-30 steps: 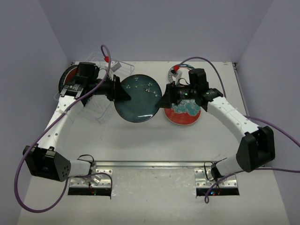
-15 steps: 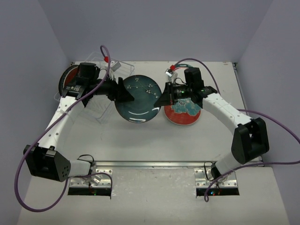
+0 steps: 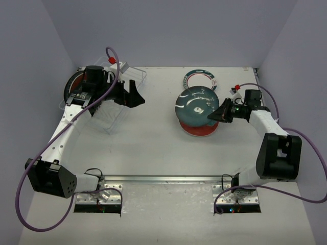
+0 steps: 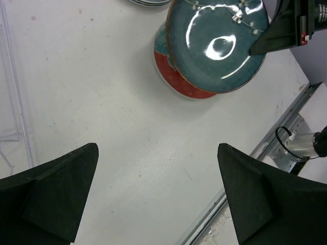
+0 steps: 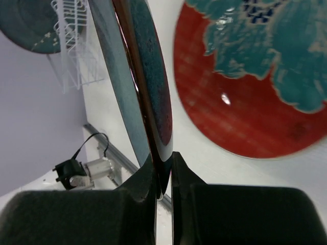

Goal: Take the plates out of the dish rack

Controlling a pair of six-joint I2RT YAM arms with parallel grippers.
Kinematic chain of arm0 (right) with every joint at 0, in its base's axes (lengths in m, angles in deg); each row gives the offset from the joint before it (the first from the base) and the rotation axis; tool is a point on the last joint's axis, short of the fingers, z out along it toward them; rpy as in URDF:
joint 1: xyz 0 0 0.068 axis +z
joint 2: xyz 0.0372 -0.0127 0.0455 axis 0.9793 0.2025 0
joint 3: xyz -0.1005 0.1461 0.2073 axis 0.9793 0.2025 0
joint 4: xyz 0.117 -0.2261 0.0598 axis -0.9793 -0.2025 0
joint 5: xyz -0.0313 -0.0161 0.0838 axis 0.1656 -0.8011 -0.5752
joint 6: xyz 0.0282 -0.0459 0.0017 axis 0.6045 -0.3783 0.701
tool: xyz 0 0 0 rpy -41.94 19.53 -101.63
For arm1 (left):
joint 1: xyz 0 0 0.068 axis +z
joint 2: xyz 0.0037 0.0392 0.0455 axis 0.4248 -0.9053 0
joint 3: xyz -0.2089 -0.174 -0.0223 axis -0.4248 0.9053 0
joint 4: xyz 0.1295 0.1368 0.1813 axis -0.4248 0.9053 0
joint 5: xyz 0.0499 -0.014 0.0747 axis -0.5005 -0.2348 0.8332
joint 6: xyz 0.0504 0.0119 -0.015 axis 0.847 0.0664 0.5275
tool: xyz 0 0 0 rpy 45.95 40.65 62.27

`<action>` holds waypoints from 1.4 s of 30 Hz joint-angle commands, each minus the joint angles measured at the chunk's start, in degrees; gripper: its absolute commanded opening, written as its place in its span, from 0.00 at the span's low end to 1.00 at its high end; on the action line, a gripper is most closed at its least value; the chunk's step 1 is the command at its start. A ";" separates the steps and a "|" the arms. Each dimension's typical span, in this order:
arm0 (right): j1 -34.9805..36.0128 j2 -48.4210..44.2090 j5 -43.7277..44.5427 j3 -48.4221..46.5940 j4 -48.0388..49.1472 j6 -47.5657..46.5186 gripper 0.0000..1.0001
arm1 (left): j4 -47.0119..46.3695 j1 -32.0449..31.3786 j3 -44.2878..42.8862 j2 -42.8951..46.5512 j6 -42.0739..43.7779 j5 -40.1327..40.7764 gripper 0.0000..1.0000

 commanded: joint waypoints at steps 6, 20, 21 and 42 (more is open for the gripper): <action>-2.24 5.84 -7.20 -6.74 -8.36 -12.00 0.00 | -1.85 -0.25 -2.12 0.85 0.08 2.79 1.00; -2.85 16.03 -7.65 -11.09 -12.20 -12.69 0.00 | -1.67 -0.25 -1.34 1.90 2.27 3.33 1.00; -3.04 16.79 -7.72 -11.45 -12.72 -12.69 0.00 | -1.67 -0.25 -1.33 1.90 2.27 3.33 1.00; -4.33 23.11 -0.11 -20.66 -23.77 -19.21 0.63 | -1.69 -0.26 -1.70 1.97 3.08 2.38 1.00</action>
